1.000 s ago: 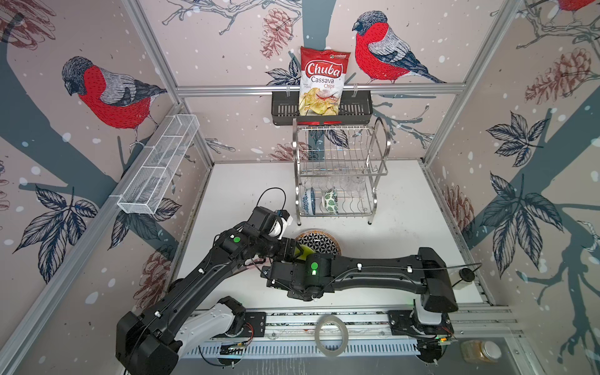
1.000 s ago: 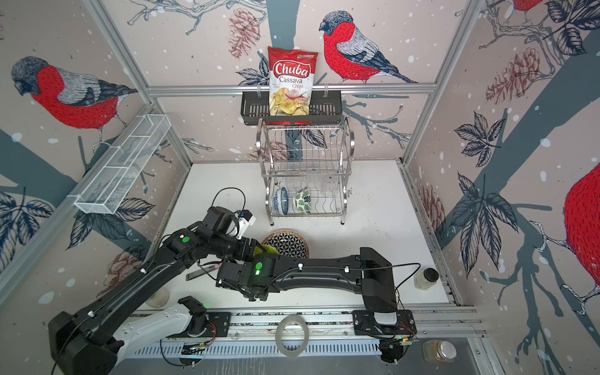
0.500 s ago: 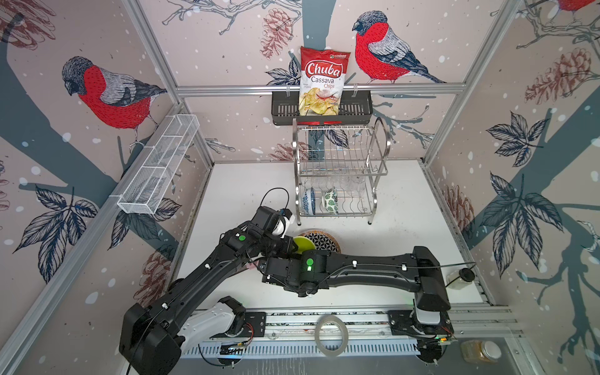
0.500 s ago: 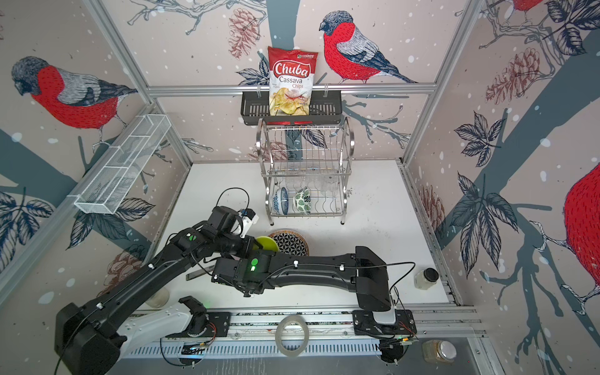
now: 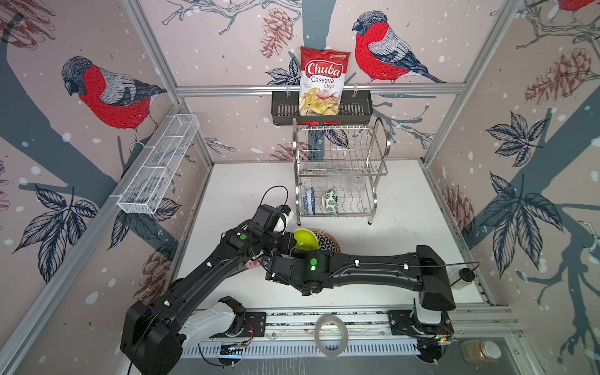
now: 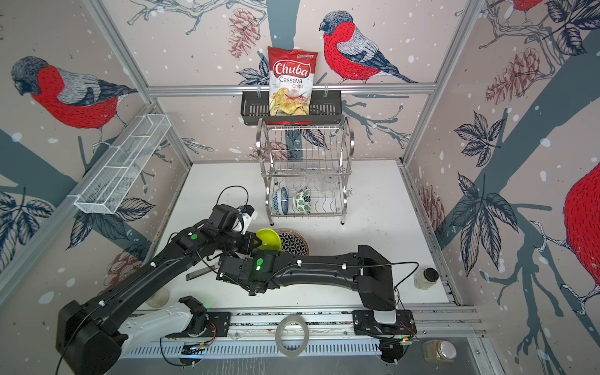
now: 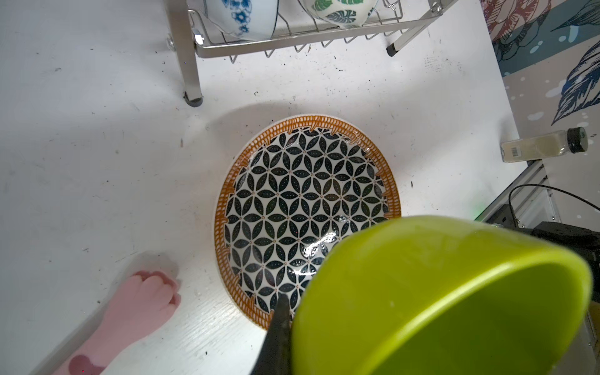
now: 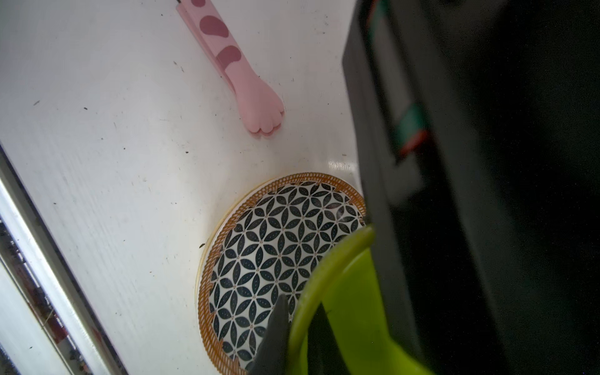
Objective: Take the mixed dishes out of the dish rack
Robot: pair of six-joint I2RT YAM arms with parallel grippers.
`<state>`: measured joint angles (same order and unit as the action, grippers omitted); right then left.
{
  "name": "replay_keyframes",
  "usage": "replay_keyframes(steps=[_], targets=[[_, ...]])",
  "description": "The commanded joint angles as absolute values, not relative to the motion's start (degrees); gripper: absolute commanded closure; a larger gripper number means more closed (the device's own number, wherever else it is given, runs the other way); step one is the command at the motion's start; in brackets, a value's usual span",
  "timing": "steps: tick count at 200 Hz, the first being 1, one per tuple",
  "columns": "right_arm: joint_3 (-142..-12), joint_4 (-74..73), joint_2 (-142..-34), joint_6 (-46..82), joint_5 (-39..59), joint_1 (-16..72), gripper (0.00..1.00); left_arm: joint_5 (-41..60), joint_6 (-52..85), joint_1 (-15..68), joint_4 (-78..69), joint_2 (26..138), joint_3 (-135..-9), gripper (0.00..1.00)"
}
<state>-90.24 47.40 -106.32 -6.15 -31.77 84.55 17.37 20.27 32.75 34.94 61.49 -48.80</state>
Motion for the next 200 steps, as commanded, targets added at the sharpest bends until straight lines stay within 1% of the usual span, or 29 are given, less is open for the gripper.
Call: replay_keyframes(steps=[1,12,59,72,106,143,154,200], targets=[[-87.5,40.5,-104.3,1.0,-33.9,82.9,0.82,21.7,24.9,32.7,33.2,61.0,-49.4,1.0],[-86.1,38.7,-103.0,0.9,-32.4,82.4,0.79,21.6,25.4,32.7,32.8,61.5,-49.4,1.0],[-81.1,30.1,-97.7,0.4,-26.4,79.8,0.53,20.7,27.2,32.7,30.1,64.2,-48.5,1.0],[-79.9,28.3,-96.2,0.8,-25.2,79.0,0.49,20.2,27.4,32.7,29.5,65.1,-48.2,1.0],[-76.9,23.6,-90.8,2.5,-19.1,75.8,0.45,19.1,27.8,32.7,28.1,67.0,-47.4,1.0],[-73.7,18.9,-85.5,5.0,-10.9,71.4,0.44,18.9,28.5,32.8,26.5,68.3,-46.8,1.0],[-73.4,18.4,-84.7,5.1,-10.9,70.9,0.44,18.6,28.5,32.8,26.6,68.8,-47.1,1.0],[-72.1,21.4,-81.6,8.0,-16.3,68.0,0.44,16.9,28.1,32.8,27.4,69.8,-48.4,1.0]])
